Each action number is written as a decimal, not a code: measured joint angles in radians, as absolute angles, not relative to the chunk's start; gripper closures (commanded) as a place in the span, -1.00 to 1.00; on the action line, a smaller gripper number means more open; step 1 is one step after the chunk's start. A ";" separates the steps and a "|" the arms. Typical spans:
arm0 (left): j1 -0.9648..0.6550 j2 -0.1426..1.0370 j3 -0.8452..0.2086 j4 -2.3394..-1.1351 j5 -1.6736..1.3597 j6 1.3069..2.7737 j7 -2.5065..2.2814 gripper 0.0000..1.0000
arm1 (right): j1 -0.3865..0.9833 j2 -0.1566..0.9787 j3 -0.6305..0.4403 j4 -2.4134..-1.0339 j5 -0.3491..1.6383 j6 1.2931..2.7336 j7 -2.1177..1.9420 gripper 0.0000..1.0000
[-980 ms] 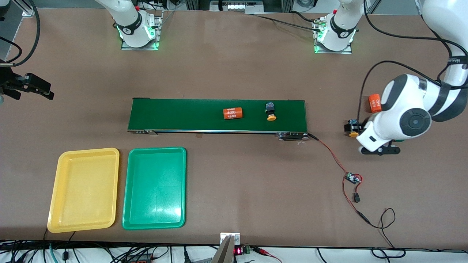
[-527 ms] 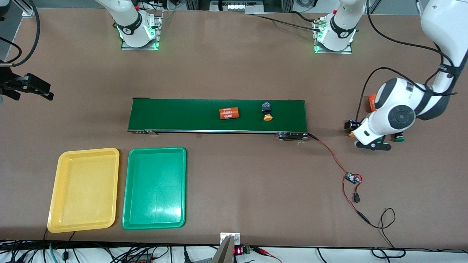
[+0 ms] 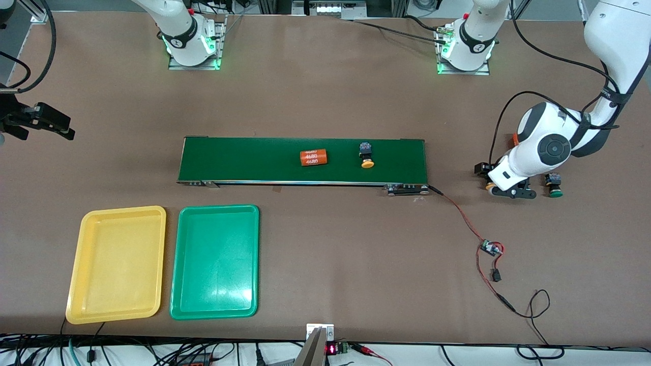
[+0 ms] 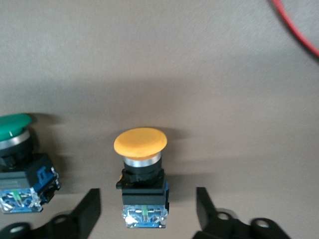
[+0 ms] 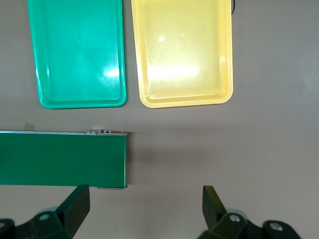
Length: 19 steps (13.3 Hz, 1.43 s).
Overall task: Sort buttons by color to trays
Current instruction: 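Move the left gripper down over the second yellow button, then grasp the second yellow button and carry it to the belt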
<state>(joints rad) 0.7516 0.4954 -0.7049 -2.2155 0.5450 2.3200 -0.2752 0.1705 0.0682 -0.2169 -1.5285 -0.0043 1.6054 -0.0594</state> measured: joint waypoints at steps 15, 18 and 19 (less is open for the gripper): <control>0.768 0.489 -1.010 -1.979 0.543 1.833 -0.430 0.56 | 0.171 0.057 -0.214 -1.529 -0.004 1.590 -0.059 -1.00; 0.733 0.491 -1.098 -1.971 0.440 1.834 -0.487 0.56 | 0.171 0.057 -0.214 -1.530 -0.004 1.589 -0.059 -1.00; 0.700 0.495 -1.100 -1.971 0.414 1.863 -0.520 0.56 | 0.170 0.058 -0.215 -1.530 -0.004 1.591 -0.059 -1.00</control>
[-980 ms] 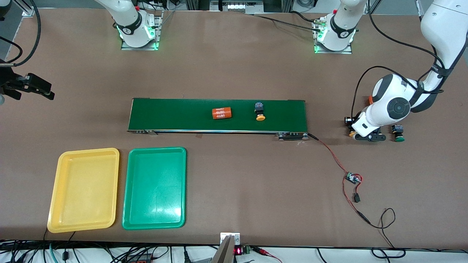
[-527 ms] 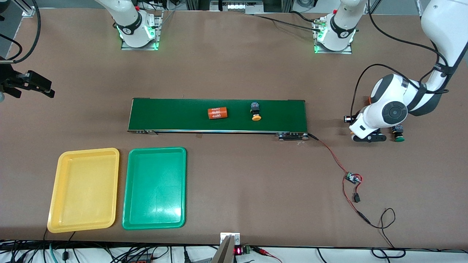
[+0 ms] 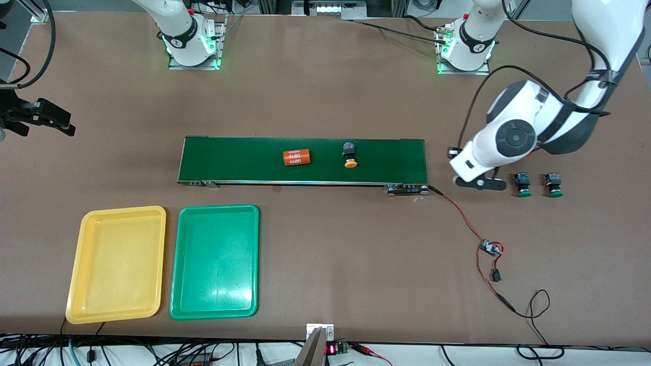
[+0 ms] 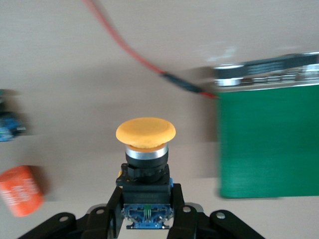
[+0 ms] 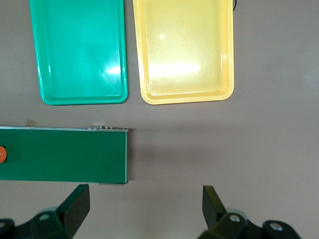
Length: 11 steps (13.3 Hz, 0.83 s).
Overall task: Sort buttons by color to trays
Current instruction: 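Grasp the second yellow button and carry it to the belt, then set the second yellow button on the belt and open the left gripper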
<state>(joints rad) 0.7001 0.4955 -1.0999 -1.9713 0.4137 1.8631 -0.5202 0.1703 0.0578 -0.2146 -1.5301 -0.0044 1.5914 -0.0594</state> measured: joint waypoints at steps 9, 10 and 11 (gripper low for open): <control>0.482 0.654 -1.086 -2.000 0.405 2.093 -0.792 0.52 | 0.170 0.061 -0.216 -1.530 -0.004 1.603 -0.059 -1.00; 0.468 0.659 -1.074 -2.001 0.405 2.104 -0.801 0.44 | 0.170 0.061 -0.217 -1.530 -0.004 1.603 -0.059 -1.00; 0.453 0.663 -1.057 -2.002 0.405 2.121 -0.804 0.00 | 0.170 0.061 -0.218 -1.530 -0.004 1.603 -0.059 -1.00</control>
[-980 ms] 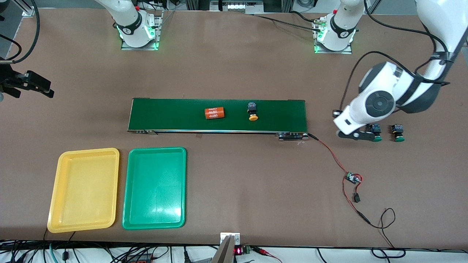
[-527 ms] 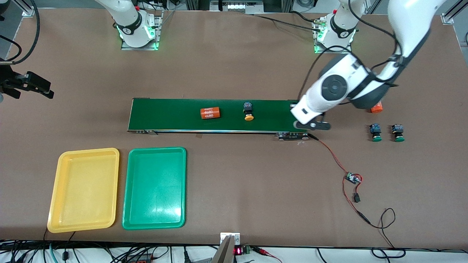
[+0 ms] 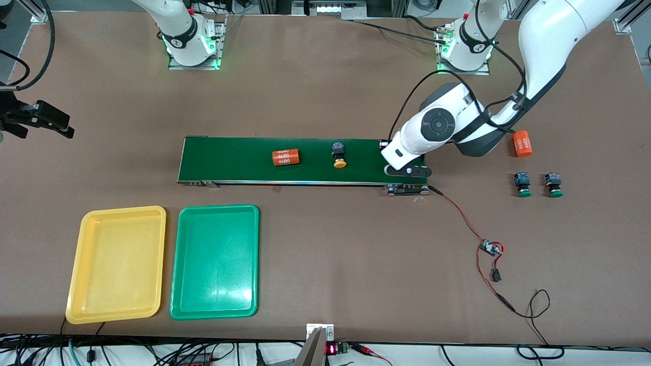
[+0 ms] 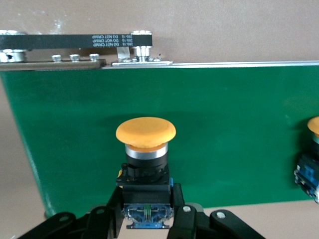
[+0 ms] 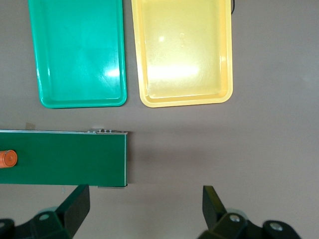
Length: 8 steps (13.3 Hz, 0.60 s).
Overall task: Sort buttons by color to trays
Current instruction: 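Set the second yellow button on the belt and open the left gripper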
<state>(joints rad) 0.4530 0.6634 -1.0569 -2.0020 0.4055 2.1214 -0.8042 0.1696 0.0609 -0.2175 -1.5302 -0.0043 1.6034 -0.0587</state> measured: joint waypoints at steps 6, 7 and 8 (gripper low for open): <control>0.409 0.669 -1.012 -1.987 0.407 2.136 -0.851 -1.00 | 0.169 0.061 -0.224 -1.530 -0.003 1.603 -0.059 -1.00; 0.409 0.659 -1.014 -1.966 0.407 2.101 -0.851 -1.00 | 0.169 0.061 -0.224 -1.530 -0.003 1.603 -0.059 -1.00; 0.409 0.645 -1.017 -1.930 0.408 2.035 -0.851 -1.00 | 0.169 0.061 -0.224 -1.530 -0.003 1.603 -0.059 -1.00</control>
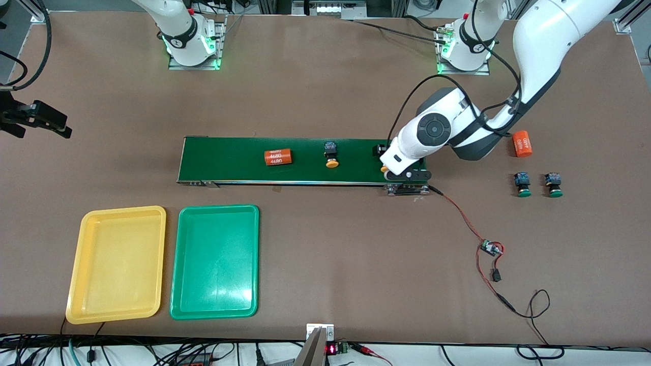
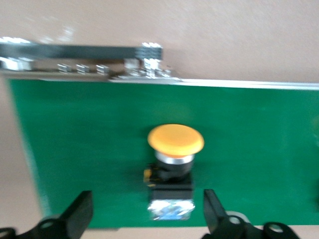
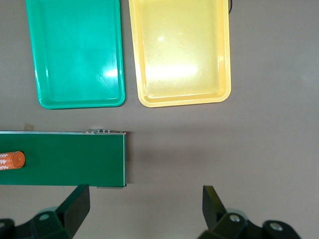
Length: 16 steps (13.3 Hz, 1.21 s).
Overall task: Sort buttons by color to trays
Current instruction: 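Set the second yellow button on the belt and open the left gripper, then grasp the second orange cell with the left gripper while the right gripper reaches the belt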
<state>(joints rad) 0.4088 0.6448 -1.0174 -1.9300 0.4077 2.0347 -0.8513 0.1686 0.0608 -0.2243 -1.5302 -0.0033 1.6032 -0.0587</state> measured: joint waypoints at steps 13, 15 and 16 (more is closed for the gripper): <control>0.647 0.588 -1.004 -1.588 0.412 1.584 -0.285 -1.00 | 0.197 0.114 -0.206 -1.531 0.000 1.616 -0.042 -1.00; 0.667 0.585 -0.982 -1.584 0.415 1.584 -0.207 -1.00 | 0.235 0.135 -0.204 -1.531 0.000 1.626 -0.034 -1.00; 0.666 0.580 -0.968 -1.584 0.418 1.582 -0.183 -1.00 | 0.247 0.151 -0.203 -1.532 0.000 1.631 -0.032 -1.00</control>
<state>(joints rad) 0.6662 0.5800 -0.9684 -1.5843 0.4179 1.5822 -0.1827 0.2466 0.1508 -0.2031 -1.5316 0.0004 1.6314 -0.0319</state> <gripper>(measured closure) 0.000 0.000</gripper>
